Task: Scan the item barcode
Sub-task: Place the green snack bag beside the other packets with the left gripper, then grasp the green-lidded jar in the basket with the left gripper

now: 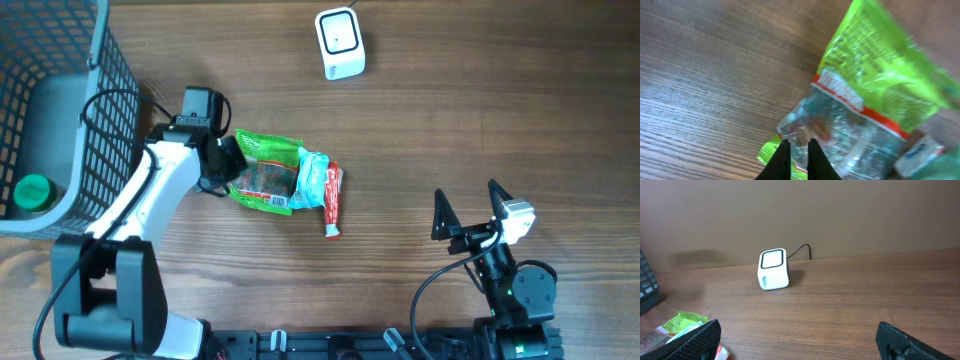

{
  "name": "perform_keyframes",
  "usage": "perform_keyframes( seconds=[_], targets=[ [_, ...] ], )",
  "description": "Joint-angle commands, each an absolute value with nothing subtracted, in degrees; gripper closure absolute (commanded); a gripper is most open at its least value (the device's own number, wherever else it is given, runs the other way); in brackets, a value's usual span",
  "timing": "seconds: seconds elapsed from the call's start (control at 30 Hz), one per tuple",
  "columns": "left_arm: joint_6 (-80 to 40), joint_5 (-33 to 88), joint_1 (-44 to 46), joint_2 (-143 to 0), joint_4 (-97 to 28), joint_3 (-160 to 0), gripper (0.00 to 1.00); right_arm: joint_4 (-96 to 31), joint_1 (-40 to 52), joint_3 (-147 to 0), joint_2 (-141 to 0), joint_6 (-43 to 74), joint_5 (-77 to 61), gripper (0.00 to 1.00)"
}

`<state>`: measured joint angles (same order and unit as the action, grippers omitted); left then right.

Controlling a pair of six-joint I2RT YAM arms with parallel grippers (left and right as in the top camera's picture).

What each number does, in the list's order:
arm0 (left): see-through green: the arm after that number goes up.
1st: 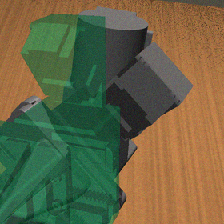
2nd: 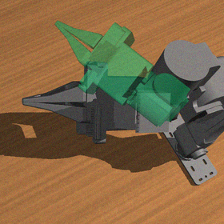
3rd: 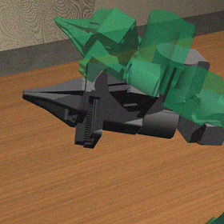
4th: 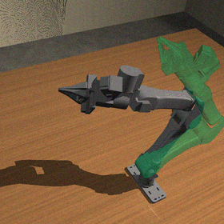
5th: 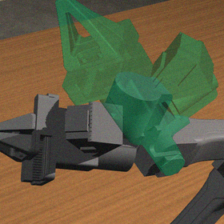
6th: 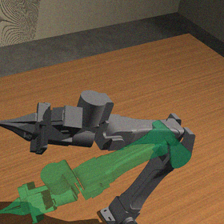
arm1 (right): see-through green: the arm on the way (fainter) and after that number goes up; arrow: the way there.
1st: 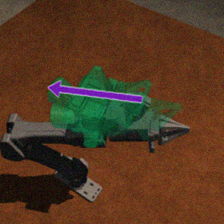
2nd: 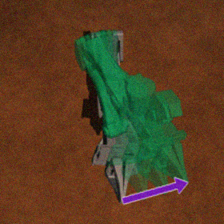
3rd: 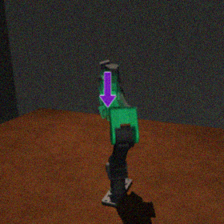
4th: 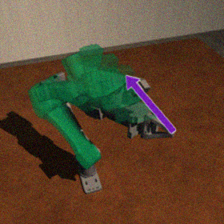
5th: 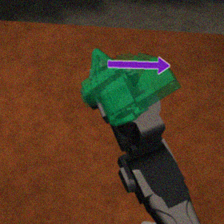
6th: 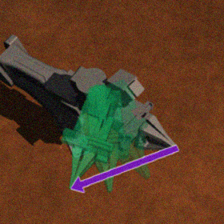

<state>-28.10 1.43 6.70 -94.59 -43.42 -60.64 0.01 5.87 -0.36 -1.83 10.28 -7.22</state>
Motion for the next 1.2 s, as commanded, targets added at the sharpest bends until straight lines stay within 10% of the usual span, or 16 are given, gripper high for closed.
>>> perform_keyframes(
  seconds=[0.0,0.67,0.83,0.97,1.17],
  targets=[
    [-27.16,0.34,7.49,-98.17,-41.8,-58.76,0.87,0.34,5.98,-0.32,-1.67,10.63,-6.37,0.0],
    [-30.46,2.48,18.61,-102.8,-33.74,-62.81,0.81,0.34,5.98,-0.32,-1.67,10.66,-6.39,0.0],
    [-28.69,2.04,14.2,-99.48,-48.47,-81.41,0.56,0.34,5.98,-0.32,-1.67,10.63,-6.37,0.0],
    [-27.16,0.43,8.23,-97.95,-62.57,-101.36,0.01,0.34,5.98,-0.32,-1.67,10.66,-6.39,0.0],
    [-26.11,-1.17,-11.86,-97.38,-73.97,-124.97,0.0,0.34,5.98,-0.32,-1.67,10.66,-6.39,0.01]
  ],
)
